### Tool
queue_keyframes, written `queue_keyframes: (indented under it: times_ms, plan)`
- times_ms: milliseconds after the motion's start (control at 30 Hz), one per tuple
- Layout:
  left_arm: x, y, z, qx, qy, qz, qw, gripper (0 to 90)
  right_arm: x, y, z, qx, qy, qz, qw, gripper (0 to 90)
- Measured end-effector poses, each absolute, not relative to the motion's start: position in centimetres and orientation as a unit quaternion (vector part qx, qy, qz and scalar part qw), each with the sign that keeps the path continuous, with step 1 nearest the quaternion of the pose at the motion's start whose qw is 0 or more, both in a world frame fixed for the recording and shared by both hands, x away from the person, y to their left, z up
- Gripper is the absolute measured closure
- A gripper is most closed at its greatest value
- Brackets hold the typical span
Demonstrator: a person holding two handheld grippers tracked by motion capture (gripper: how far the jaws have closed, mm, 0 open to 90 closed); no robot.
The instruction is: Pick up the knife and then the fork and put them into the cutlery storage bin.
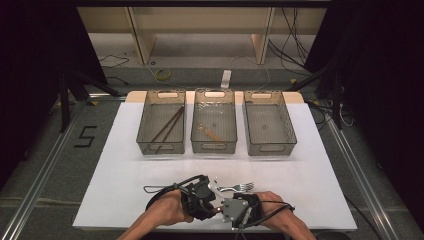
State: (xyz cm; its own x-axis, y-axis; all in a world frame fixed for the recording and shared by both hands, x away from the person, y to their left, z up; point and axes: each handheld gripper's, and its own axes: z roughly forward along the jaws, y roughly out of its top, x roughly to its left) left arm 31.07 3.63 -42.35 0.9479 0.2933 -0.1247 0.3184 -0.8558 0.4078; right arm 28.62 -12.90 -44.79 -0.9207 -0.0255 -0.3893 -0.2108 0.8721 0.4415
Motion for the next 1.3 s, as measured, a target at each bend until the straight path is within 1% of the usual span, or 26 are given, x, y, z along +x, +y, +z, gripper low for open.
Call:
queue_keyframes:
  times_ms: [67,233,367,400,533,667,800,867,967,1133,1300]
  plan:
    - [31.1,3.6,-42.4,0.962,0.159,-0.03,0.221,74.7,28.5,-12.9,-44.8,-0.074,0.948,0.241,0.193,72.8]
    - [31.1,3.7,-42.3,0.96,0.148,-0.035,0.233,73.8,28.3,-13.0,-44.9,-0.092,0.952,0.231,0.179,77.0]
    - [31.6,4.3,-42.2,0.954,0.156,-0.046,0.253,71.3,28.3,-13.1,-44.8,-0.093,0.952,0.23,0.177,77.6]
    - [31.8,4.4,-42.1,0.953,0.158,-0.044,0.253,65.0,28.3,-13.2,-44.7,-0.092,0.953,0.231,0.175,77.6]
    - [32.3,5.2,-41.7,0.945,0.178,-0.027,0.273,44.8,28.4,-13.4,-44.5,-0.084,0.953,0.231,0.176,77.6]
    - [32.8,6.3,-41.2,0.932,0.204,-0.006,0.301,33.4,28.8,-14.0,-44.3,-0.068,0.953,0.232,0.184,77.5]
    - [33.2,7.7,-40.7,0.912,0.225,0.022,0.342,27.0,29.4,-14.7,-44.0,-0.035,0.951,0.239,0.193,77.5]
    - [33.4,8.6,-40.4,0.898,0.238,0.037,0.368,25.3,29.8,-15.2,-43.7,-0.02,0.95,0.242,0.196,77.5]
    - [33.6,9.7,-40.3,0.881,0.259,0.046,0.394,23.8,30.7,-16.0,-43.3,0.018,0.945,0.258,0.202,77.5]
    - [33.9,10.7,-40.8,0.865,0.284,0.061,0.41,20.6,32.6,-17.6,-42.1,0.088,0.932,0.282,0.21,77.4]
    - [34.0,11.5,-41.0,0.851,0.297,0.077,0.426,18.6,34.3,-19.0,-40.9,0.157,0.916,0.306,0.208,77.4]
